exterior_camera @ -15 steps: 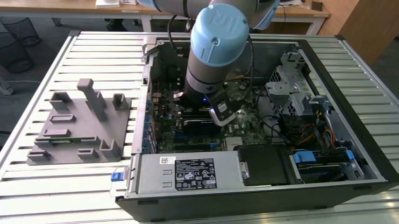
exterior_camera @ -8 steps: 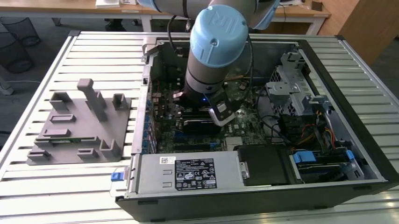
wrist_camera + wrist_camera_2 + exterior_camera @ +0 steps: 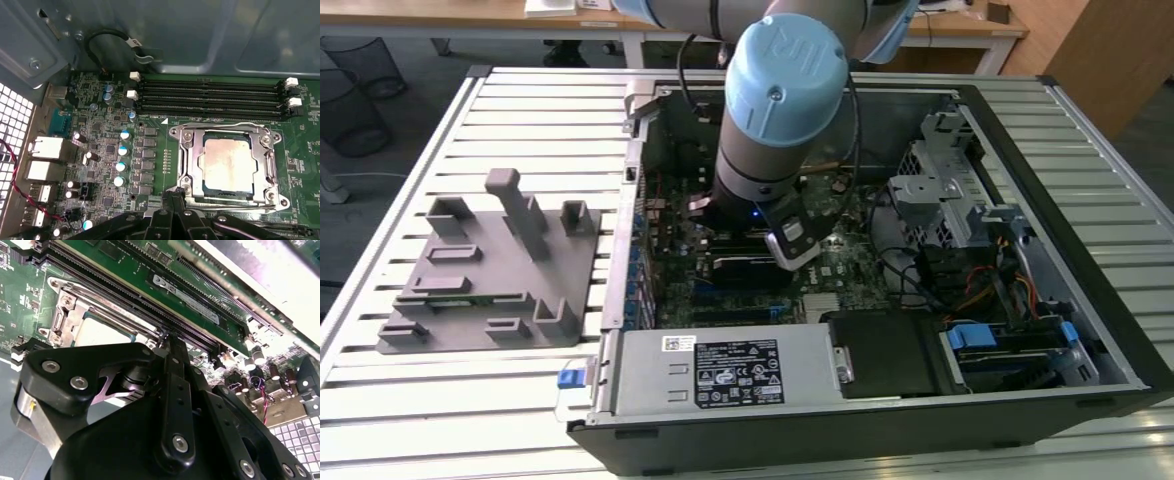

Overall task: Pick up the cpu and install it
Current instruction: 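Install the second cpu locking lever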

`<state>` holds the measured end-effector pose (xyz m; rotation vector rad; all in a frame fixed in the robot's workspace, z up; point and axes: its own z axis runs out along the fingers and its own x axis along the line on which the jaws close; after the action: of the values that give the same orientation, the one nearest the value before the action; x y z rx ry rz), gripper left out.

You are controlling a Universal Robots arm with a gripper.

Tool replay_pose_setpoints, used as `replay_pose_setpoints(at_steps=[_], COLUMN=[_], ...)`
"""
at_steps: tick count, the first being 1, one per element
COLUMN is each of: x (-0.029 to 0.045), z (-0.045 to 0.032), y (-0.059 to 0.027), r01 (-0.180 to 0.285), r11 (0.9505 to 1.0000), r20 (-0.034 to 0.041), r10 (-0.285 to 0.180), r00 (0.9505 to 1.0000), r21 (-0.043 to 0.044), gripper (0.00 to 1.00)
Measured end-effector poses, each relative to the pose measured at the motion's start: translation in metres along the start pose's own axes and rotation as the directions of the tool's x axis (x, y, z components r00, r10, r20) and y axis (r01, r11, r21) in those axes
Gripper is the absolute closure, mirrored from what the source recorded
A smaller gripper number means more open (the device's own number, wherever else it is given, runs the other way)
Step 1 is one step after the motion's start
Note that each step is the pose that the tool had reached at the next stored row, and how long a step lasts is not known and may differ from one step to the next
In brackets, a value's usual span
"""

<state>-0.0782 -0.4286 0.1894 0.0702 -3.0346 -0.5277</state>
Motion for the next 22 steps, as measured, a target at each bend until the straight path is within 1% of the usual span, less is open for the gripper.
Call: replay_pose_setpoints(at_steps=[7,13,20,22], x=[0.0008,0.0022,0.0036,0.0040], z=[0.0021,0.0035,0.0053,0.0054], y=[0.0007,0.0037,0.0054,0.0053], r01=[0.000,0.000,0.001,0.001], r11=[1.0000,1.0000,0.9998,0.9998], r20=[0.0003,0.0004,0.0007,0.0010], r10=[0.000,0.000,-0.001,-0.001], r00=[1.0000,1.0000,1.0000,1.0000], r21=[-0.0042,-0.0077,-0.0175,-0.0175], gripper=[0.89,0.89,0.89,0.89])
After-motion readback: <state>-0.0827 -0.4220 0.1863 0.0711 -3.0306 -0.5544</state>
